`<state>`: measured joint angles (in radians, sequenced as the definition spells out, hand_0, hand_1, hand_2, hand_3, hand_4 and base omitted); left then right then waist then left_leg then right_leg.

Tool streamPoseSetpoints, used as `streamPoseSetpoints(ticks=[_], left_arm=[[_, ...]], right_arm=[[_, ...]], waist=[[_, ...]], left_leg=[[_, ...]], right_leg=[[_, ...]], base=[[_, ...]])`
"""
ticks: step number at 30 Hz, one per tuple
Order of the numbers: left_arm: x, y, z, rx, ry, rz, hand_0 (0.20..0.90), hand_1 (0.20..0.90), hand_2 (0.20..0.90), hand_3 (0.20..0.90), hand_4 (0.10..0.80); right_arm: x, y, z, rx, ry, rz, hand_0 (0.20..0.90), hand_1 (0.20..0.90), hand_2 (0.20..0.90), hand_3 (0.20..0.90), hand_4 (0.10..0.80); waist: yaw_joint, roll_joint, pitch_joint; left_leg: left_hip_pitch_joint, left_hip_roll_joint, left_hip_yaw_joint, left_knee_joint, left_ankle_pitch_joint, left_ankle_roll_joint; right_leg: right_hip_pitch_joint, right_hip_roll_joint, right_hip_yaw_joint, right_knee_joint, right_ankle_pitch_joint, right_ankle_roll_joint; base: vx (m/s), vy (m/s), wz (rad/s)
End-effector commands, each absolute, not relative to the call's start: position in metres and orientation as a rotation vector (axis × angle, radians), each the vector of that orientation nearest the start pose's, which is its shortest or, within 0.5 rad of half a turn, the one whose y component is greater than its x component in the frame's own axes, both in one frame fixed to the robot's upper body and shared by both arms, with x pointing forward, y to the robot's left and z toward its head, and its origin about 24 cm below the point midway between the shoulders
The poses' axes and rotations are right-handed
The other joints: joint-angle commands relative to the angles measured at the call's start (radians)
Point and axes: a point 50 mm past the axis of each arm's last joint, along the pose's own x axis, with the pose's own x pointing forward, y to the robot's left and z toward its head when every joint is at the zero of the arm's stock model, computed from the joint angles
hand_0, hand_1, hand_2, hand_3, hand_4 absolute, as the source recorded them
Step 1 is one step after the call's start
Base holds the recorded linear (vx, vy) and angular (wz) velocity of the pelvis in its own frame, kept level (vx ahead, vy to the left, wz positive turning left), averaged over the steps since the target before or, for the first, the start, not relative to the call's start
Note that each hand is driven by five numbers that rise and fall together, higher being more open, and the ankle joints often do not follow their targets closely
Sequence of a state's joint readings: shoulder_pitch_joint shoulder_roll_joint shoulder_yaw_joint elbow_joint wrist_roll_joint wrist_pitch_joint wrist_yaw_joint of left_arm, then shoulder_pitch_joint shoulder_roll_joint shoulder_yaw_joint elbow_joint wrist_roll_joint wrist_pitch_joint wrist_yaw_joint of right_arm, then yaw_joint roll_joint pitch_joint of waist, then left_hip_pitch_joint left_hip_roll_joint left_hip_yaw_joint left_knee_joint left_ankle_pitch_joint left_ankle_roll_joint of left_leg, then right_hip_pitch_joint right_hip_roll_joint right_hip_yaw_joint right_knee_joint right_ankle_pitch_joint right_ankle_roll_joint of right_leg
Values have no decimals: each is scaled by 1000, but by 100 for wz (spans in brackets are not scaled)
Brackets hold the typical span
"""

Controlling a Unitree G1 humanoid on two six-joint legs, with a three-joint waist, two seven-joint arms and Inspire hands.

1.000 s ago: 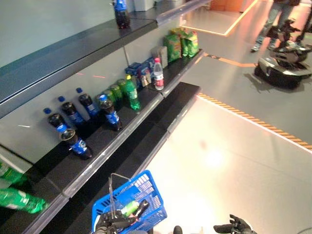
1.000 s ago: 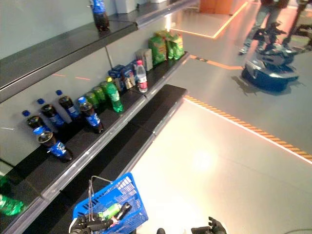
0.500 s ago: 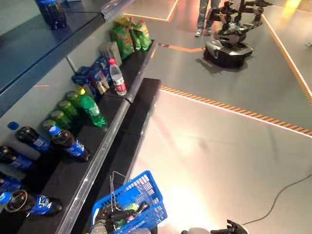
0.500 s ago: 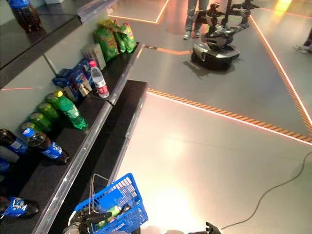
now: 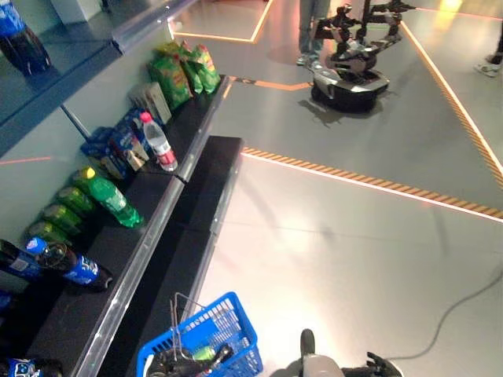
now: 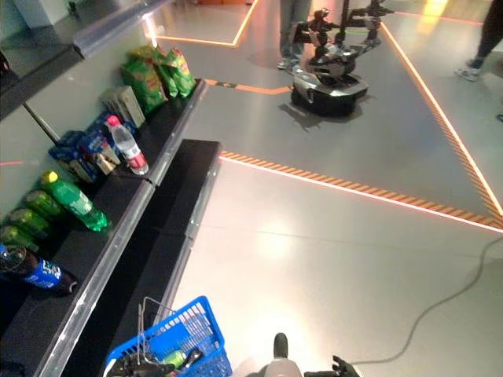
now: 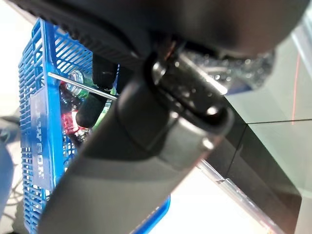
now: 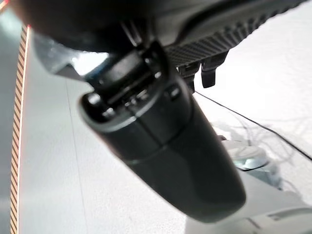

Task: Pick up the drink and place into the basket.

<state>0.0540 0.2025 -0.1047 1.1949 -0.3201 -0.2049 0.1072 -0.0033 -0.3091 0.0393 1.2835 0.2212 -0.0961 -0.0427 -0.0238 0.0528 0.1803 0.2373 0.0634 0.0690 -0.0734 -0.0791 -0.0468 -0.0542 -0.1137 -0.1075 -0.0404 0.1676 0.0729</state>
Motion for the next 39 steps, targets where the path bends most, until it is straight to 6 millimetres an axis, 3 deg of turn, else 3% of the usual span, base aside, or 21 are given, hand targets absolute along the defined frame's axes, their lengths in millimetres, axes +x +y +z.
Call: streamPoseSetpoints(ticks=[1,4,6,7,9,11,14,15,17,18,19,21,24,28,32,34,36,39], left_arm=[[149,282,-113,141,680,403,300,300,300,200,100],[148,283,-113,149,688,401,300,300,300,200,100],[145,283,-114,154,699,400,300,300,300,200,100],[144,282,-116,151,705,397,300,300,300,200,100],[144,273,-117,131,691,376,300,300,300,200,100],[146,268,-118,115,685,360,300,300,300,200,100],[147,265,-118,121,687,341,300,300,300,200,100],[143,265,-119,118,689,344,300,300,300,200,100],[139,265,-120,105,692,358,300,300,300,200,100],[135,265,-121,100,695,356,300,300,300,200,100],[135,265,-121,101,694,352,300,300,300,200,100],[139,262,-120,103,693,335,300,300,300,200,100],[139,260,-122,99,708,348,300,300,300,200,100],[139,264,-121,84,709,362,300,300,300,200,100],[136,269,-121,82,710,380,300,300,300,200,100],[131,279,-119,102,715,419,300,300,300,200,100],[128,282,-120,97,721,435,300,300,300,200,100],[128,282,-121,90,727,442,300,300,300,200,100]], right_arm=[[103,-276,-146,-127,1081,-351,900,900,900,900,800],[105,-276,-145,-126,1077,-344,900,900,900,900,800],[107,-276,-145,-135,1077,-340,900,900,900,900,800],[110,-276,-144,-149,1072,-334,900,900,900,900,800],[118,-280,-140,-174,1046,-320,900,900,900,900,800],[122,-285,-136,-191,1028,-327,900,900,900,900,800],[125,-287,-134,-190,1020,-338,900,900,900,900,800],[129,-286,-134,-190,1015,-332,900,900,900,900,800],[133,-284,-133,-199,1017,-322,900,900,900,900,800],[133,-283,-134,-205,1027,-324,900,900,900,900,800],[132,-282,-135,-204,1028,-328,900,900,900,900,800],[128,-280,-137,-191,1033,-356,900,900,900,900,800],[122,-274,-140,-196,1042,-351,900,900,900,900,800],[115,-271,-143,-226,1056,-329,900,900,900,900,800],[119,-270,-142,-211,1041,-336,900,900,900,900,800],[128,-264,-140,-192,1009,-314,900,900,900,900,800],[130,-265,-140,-190,1003,-313,900,900,900,900,800],[129,-266,-139,-198,997,-309,900,900,900,900,800]], waist=[[29,-70,-48],[29,-75,-54],[29,-79,-61],[34,-86,-61],[53,-104,-47],[66,-106,-32],[78,-103,-21],[100,-82,-19],[117,-65,-17],[129,-42,-21],[129,-38,-21],[127,-31,-23],[127,-38,-38],[146,-40,-58],[161,-34,-69],[151,-21,-51],[145,-14,-50],[137,-18,-44]], left_leg=[[-70,-152,-20,163,-118,93],[-65,-140,-28,202,-143,87],[-58,-121,-28,246,-150,62],[-95,-98,-31,370,-97,29],[-247,-81,-10,661,7,-9],[-334,-57,19,741,19,-3],[-353,-59,29,710,0,8],[-333,-93,24,516,0,13],[-307,-112,28,373,11,21],[-282,-116,49,226,45,16],[-283,-113,61,209,57,13],[-312,-95,154,154,100,-1],[-306,-97,194,122,109,4],[-238,-118,170,96,77,29],[-215,-121,141,79,74,45],[-172,-135,73,79,59,92],[-171,-132,58,87,48,104],[-161,-135,29,94,33,112]], right_leg=[[-72,-75,11,85,-10,102],[-63,-64,7,104,-36,90],[-44,-52,-4,111,-59,68],[-9,-37,-10,101,-75,39],[50,-32,-45,83,-99,-6],[83,-24,-66,85,-130,-29],[104,-17,-73,80,-143,-30],[124,12,-69,74,-162,-17],[143,36,-56,59,-171,-11],[162,64,-60,44,-182,-8],[166,68,-63,42,-185,-9],[193,82,-94,25,-203,-15],[210,82,-126,11,-213,-17],[215,65,-185,52,-240,-12],[199,60,-200,140,-279,-12],[43,27,-164,557,-235,33],[-9,20,-144,630,-213,33],[-36,-4,-103,598,-200,24]], base=[[434,-397,4],[231,-213,27],[237,-236,20],[306,-386,24],[270,-388,19],[199,-215,26],[168,-66,-6],[273,-29,1],[338,37,-14],[337,54,-11],[301,60,-1],[179,56,1],[229,88,-20],[225,120,35],[107,95,22],[139,210,33],[83,119,56],[114,-10,44]])
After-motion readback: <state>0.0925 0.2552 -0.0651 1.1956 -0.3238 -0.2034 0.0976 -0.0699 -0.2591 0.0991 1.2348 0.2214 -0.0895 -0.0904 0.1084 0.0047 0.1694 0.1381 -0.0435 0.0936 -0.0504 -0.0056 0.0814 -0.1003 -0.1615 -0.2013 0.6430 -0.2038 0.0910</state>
